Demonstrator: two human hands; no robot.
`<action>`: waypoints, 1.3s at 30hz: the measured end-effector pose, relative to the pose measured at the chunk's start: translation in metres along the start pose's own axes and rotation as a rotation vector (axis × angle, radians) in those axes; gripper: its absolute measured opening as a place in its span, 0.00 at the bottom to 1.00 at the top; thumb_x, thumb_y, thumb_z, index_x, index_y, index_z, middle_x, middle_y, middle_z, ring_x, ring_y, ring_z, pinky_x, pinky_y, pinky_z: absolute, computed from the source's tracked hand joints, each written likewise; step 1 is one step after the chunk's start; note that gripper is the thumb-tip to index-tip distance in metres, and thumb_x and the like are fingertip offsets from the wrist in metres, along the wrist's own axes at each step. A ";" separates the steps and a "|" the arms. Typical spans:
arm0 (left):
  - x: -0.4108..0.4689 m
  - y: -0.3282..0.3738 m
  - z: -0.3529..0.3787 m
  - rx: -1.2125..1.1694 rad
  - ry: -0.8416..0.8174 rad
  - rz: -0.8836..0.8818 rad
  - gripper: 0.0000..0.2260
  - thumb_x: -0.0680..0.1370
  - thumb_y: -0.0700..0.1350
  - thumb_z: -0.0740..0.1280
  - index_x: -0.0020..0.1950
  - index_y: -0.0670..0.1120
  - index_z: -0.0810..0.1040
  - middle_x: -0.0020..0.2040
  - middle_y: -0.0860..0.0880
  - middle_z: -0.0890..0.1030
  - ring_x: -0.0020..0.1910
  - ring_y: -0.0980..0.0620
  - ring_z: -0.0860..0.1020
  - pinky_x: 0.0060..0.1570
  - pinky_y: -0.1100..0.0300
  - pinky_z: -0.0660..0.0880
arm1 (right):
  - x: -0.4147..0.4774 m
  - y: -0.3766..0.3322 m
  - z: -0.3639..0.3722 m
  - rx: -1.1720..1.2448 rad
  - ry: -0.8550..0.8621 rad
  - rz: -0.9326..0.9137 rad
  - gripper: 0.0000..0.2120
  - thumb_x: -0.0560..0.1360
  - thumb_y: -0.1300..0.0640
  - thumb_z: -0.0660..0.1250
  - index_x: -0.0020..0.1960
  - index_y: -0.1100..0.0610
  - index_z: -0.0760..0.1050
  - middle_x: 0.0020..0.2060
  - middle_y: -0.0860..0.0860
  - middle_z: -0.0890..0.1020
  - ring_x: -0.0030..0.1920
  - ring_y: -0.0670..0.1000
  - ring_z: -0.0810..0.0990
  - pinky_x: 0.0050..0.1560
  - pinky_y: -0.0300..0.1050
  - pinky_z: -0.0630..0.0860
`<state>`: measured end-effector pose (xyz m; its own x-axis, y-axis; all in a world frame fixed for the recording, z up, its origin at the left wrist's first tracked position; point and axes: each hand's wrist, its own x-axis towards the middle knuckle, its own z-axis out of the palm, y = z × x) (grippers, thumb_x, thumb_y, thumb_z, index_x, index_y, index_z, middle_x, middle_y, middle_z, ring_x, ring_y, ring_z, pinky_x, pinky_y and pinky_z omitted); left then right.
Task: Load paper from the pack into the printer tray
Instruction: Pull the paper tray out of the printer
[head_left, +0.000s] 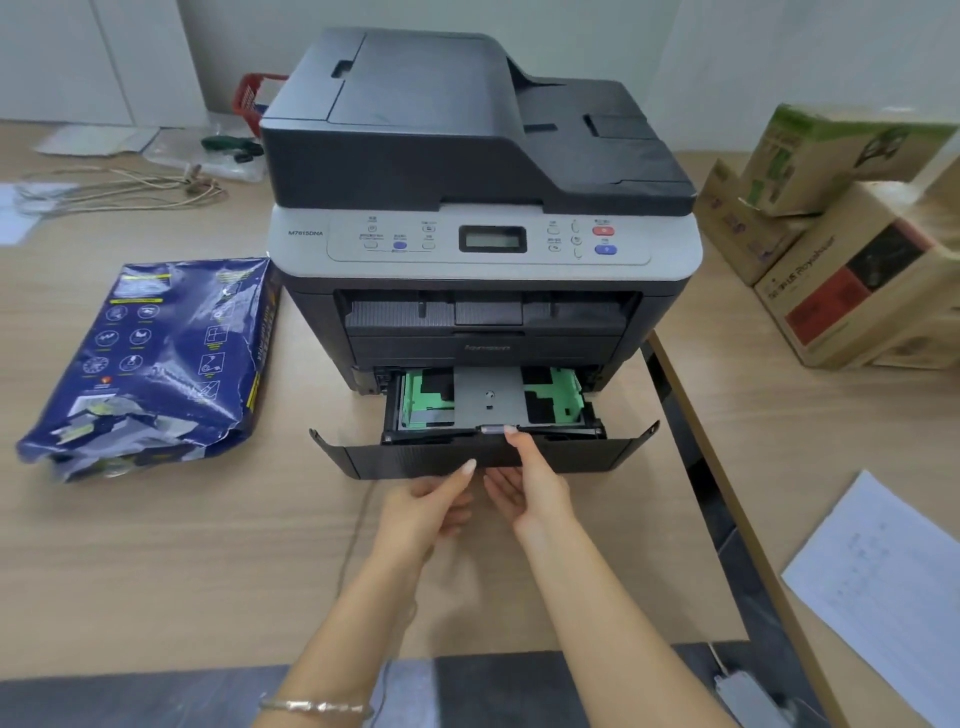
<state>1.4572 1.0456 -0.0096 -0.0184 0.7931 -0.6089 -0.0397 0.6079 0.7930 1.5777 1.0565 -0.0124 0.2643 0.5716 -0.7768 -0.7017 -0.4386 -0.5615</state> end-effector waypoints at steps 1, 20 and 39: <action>-0.005 -0.001 -0.006 0.083 0.053 0.117 0.15 0.69 0.54 0.73 0.43 0.42 0.82 0.38 0.45 0.84 0.35 0.52 0.79 0.35 0.60 0.73 | -0.003 0.002 -0.004 -0.018 0.006 -0.003 0.23 0.67 0.54 0.76 0.56 0.63 0.74 0.51 0.61 0.82 0.47 0.55 0.84 0.49 0.48 0.82; -0.009 0.010 -0.102 0.537 0.395 0.383 0.16 0.78 0.49 0.63 0.61 0.41 0.74 0.59 0.41 0.79 0.59 0.43 0.76 0.57 0.52 0.69 | -0.036 -0.048 -0.120 -0.695 0.252 -0.660 0.20 0.78 0.52 0.64 0.68 0.58 0.72 0.57 0.51 0.78 0.63 0.52 0.74 0.61 0.45 0.68; -0.023 0.006 -0.103 0.496 0.507 0.349 0.11 0.75 0.42 0.64 0.54 0.41 0.79 0.51 0.42 0.82 0.52 0.43 0.77 0.49 0.56 0.68 | -0.049 -0.040 -0.112 -0.697 0.359 -0.712 0.18 0.76 0.55 0.67 0.65 0.57 0.72 0.58 0.56 0.80 0.56 0.53 0.76 0.53 0.43 0.67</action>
<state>1.3544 1.0265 0.0071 -0.4055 0.8993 -0.1637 0.5004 0.3683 0.7836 1.6673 0.9685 0.0165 0.7252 0.6650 -0.1784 0.1972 -0.4489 -0.8716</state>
